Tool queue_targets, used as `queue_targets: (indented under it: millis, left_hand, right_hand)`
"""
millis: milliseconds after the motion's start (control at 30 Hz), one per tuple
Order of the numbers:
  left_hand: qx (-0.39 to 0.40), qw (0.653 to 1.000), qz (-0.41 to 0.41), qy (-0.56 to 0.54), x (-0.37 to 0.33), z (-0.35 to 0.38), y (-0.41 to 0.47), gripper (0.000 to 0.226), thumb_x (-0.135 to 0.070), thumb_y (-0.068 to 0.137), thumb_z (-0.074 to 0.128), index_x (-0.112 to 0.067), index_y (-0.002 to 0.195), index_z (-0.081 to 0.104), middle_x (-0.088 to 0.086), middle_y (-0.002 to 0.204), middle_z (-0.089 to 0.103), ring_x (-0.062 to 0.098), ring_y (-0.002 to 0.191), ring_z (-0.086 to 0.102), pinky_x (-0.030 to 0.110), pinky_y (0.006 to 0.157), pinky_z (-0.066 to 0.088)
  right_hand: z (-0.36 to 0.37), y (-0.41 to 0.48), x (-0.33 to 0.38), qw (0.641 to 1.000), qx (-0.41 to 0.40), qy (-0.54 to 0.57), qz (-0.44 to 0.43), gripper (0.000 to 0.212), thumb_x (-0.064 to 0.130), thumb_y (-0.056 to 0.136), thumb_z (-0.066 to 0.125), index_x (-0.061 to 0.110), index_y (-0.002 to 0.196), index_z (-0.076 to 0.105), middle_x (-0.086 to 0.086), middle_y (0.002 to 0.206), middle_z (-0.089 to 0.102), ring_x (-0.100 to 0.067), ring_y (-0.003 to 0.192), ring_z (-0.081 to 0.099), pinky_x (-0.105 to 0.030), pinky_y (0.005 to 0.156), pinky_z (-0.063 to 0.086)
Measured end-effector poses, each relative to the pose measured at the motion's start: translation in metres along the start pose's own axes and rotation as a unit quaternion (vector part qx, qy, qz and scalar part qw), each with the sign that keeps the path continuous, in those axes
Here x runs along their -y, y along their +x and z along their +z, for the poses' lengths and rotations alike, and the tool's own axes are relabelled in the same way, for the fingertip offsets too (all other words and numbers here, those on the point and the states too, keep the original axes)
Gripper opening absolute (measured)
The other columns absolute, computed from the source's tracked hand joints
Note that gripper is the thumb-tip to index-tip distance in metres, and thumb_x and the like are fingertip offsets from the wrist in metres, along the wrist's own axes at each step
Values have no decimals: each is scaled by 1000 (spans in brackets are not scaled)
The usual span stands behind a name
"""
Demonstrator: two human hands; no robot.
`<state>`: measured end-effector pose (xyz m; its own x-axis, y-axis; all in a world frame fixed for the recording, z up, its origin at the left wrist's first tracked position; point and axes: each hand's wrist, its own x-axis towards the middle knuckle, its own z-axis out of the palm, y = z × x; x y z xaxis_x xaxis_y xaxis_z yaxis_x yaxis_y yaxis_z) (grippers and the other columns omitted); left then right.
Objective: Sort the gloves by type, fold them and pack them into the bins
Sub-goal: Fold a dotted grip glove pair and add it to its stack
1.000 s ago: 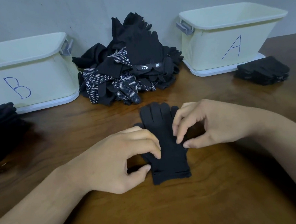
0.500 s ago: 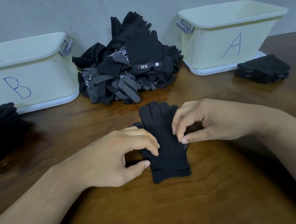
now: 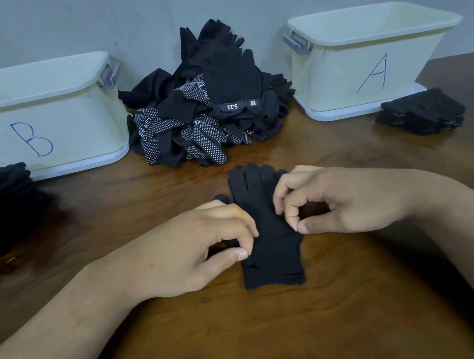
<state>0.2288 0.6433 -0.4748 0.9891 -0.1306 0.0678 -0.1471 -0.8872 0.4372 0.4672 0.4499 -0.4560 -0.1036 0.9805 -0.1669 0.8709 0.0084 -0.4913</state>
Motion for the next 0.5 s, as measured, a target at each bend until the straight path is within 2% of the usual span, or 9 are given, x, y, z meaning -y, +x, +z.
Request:
queue_targets:
  millis: [133,233,333,400,500]
  left_hand:
    - [17,1000,-15,-12,-3,1,-1,11,-26,107,61,-33,99,63,-28,131,55,10,129,51,15,103,36]
    - [31,998,-27,-55,-4,-3,-3,13,-22,105,65,-32,96,64,-25,131,58,12,129,52,14,98,39]
    - [36,998,-23,-45,-4,-2,-1,14,-22,101,69,-33,93,67,-24,131,58,13,129,52,22,104,38]
    - [24,999,-13,-30,-2,-2,-1,12,-24,97,73,-34,92,68,-24,130,58,13,129,52,25,107,35]
    - [3,1000,-5,-30,-6,6,-3,17,-35,90,77,-38,100,64,-23,127,59,13,127,54,30,107,40]
  right_hand:
    - [1,0,4,1000,-2,-14,0,10,32,100,71,34,91,70,24,130,55,-8,134,44,-40,102,48]
    - [4,3,5,999,-26,4,18,22,46,101,69,33,83,70,23,125,59,-7,132,46,-31,104,42]
    - [9,8,6,998,-57,0,29,36,52,97,71,29,70,68,22,118,61,-7,125,49,-24,99,40]
    - [12,10,6,997,-68,-21,23,38,54,93,75,28,67,66,21,117,61,-8,123,49,-24,95,42]
    - [13,9,10,996,-81,-40,18,34,56,89,78,32,70,64,21,115,61,-10,122,51,-28,94,45]
